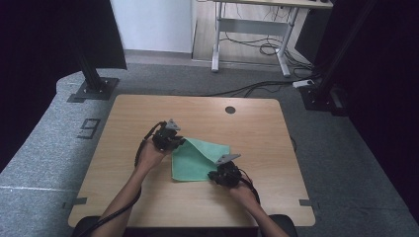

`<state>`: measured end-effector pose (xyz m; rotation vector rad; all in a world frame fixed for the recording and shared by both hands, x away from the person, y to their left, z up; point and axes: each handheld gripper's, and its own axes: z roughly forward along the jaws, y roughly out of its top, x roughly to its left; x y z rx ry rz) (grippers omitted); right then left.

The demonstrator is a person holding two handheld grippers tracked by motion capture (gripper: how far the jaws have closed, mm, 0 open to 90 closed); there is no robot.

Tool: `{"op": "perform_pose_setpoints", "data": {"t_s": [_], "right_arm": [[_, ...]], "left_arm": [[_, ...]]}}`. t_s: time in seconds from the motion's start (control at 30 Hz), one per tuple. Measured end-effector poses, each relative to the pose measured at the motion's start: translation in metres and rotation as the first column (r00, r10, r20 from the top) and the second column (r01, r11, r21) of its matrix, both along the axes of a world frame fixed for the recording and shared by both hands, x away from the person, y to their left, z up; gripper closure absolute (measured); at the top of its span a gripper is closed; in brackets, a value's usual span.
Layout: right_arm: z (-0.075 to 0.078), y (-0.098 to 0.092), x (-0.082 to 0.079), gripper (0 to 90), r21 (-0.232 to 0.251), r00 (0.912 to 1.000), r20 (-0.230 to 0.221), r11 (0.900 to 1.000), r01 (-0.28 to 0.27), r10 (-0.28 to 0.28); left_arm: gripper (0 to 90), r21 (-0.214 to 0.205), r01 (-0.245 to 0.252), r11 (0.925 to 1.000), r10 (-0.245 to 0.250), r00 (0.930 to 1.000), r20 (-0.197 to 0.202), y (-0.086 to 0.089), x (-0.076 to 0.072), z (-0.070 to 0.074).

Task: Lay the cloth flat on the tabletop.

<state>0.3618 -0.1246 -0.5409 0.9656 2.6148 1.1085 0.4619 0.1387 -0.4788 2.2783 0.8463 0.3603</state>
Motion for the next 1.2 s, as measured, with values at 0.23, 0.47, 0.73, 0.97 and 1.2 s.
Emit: {"op": "perform_pose_setpoints", "data": {"t_s": [0.23,0.47,0.73,0.97,1.2], "right_arm": [[0.000,-0.006,-0.017,81.8,0.010,0.9996,-0.015,0.9997,-0.023,0.023],[0.000,-0.007,-0.019,73.6,0.029,0.9988,-0.030,0.9989,-0.037,0.038],[0.018,-0.014,-0.008,59.2,0.042,0.9998,0.017,0.9991,-0.010,0.009],[0.030,-0.008,0.021,60.7,0.039,0.9969,0.074,0.9989,0.024,-0.027],[0.013,0.018,0.043,66.8,-0.050,0.9980,0.062,0.9987,-0.010,0.013]], "left_arm": [[74.3,0.074,-0.077,0.9943,0.081,0.9951,-0.056,0.001,0.029,-0.013],[39.6,0.092,-0.136,0.9864,0.141,0.9890,-0.045,0.010,0.036,-0.026],[26.9,0.042,-0.157,0.9867,0.157,0.9875,0.014,0.038,0.012,-0.011],[24.3,0.052,-0.157,0.9862,0.158,0.9874,-0.010,0.047,0.005,-0.024],[24.4,0.038,-0.164,0.9858,0.165,0.9862,-0.018,0.056,-0.001,-0.026]]}}
